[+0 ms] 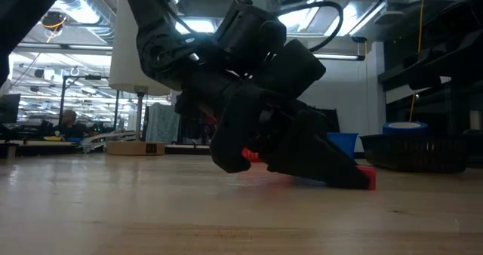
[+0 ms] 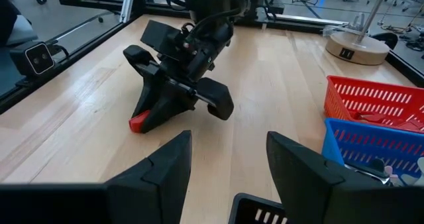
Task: Pick and place Stapler, Stapler remover, tape
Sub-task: Put the red mini-stapler into the red bin
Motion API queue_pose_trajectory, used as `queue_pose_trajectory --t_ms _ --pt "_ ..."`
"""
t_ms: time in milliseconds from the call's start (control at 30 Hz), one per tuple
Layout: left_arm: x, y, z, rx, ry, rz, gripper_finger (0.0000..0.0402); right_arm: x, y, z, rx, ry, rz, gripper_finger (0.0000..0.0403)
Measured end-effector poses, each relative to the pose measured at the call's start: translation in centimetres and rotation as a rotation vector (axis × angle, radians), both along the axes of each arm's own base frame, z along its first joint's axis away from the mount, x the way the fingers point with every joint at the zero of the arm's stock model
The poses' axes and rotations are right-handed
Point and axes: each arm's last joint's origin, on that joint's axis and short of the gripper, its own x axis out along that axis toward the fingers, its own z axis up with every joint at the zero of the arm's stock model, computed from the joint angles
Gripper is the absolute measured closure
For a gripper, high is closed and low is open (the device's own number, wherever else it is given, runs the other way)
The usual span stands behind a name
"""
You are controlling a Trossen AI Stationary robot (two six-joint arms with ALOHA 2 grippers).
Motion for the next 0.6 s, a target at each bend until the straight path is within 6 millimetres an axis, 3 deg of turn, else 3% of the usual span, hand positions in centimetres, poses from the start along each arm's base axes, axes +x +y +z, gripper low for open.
queue_pose_trajectory --t_ms 433,600 --pt "1.3 4.9 0.9 0.081 -0.073 0.041 0.0345 0.0 0.0 0.0 0.0 0.0 0.0 0.0206" --pt "2.0 5.9 1.7 0.141 -0.128 0.03 0.0345 0.0 0.0 0.0 0.0 0.0 0.0 0.0206"
